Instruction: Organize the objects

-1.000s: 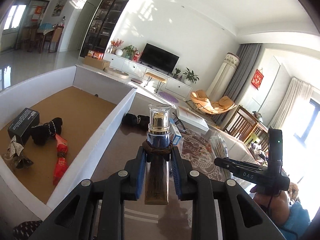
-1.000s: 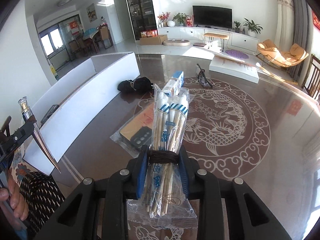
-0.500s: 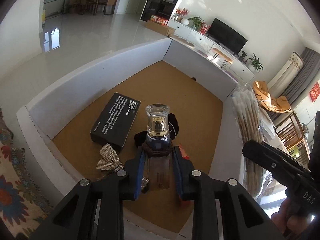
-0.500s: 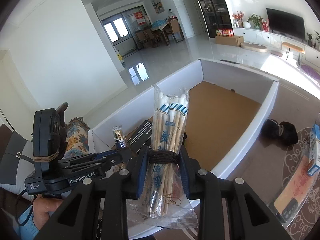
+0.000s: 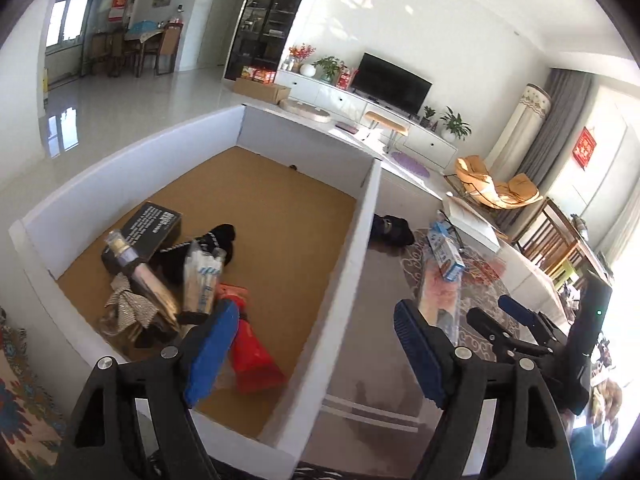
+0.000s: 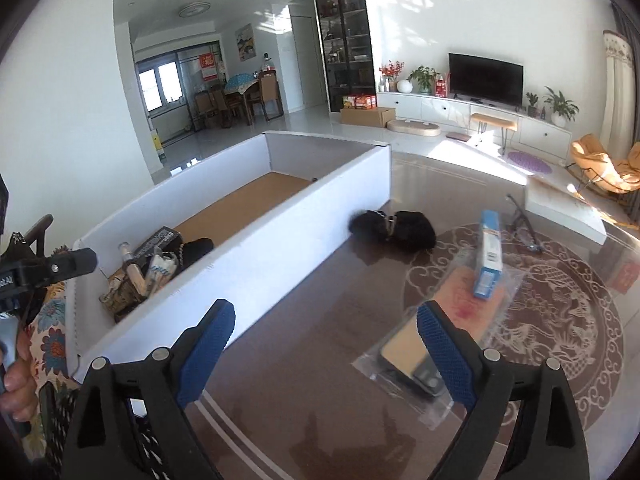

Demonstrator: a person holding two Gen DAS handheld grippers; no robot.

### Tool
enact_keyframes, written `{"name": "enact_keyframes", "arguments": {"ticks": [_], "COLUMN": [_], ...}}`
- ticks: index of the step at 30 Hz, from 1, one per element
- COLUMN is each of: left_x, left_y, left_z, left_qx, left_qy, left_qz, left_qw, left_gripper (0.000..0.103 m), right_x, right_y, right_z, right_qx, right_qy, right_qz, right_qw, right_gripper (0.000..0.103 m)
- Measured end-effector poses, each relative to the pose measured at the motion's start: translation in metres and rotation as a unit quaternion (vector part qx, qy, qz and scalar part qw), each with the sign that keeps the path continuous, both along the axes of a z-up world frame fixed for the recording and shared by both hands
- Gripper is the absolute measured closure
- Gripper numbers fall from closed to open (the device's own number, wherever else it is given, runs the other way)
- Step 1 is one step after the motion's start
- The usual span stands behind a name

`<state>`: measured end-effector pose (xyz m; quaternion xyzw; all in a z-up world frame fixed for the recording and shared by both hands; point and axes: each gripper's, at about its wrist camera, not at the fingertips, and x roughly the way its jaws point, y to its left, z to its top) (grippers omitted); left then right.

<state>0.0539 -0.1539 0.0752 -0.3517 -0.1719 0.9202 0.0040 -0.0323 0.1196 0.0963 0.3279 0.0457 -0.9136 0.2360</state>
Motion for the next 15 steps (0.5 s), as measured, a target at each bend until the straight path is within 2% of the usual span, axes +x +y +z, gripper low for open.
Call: {"name": "enact_keyframes", "arguments": {"ticks": [1,2,4,6,10,15], "left_x": [-0.001,-0.003,-0.009,-0.017,-0.041,-0.058], "left_y": [0.025,0.051,0.102,0.145,0.191,0.198], "left_z": [-0.002,-0.006,-0.020,-0.037,-0.062,-0.077], "left_qx": [0.001,0.000,-0.013,-0.040,-0.064,-0.099], "left_qy": [-0.001,-0.004,-0.019,-0.040,-0.071,-0.064], "left_qz": [-0.031,-0.065,-0.123,-0.160,-0.184,-0.162], "left_qw": [0.9995,0.9979,0.9921,0.9856,0.9784,0.9797], "left_gripper": [0.012,0.009,0.008,0.008,0.008,0.008], "right_x": [0.001,-0.002,-0.004,0.001,0.012,0.021], "right_y": [0.025,0.049,0.095,0.140,0.193,0.215], "right_z": [-0.007,-0.015,-0.034,-0.051,-0.073,-0.083], "right_qx": [0.023,0.051,0.097,0.116,0.115,0.089], "right_qy": [0.005,0.004,-0.020,-0.049,-0.085,-0.101], "right_qz": [-0.025,-0.049,-0.090,-0.121,-0.170,-0.198], "right_qw": [0.999,0.998,0.991,0.985,0.975,0.971], "right_gripper": [0.009,0.008,0.008,0.008,0.008,0.008]}}
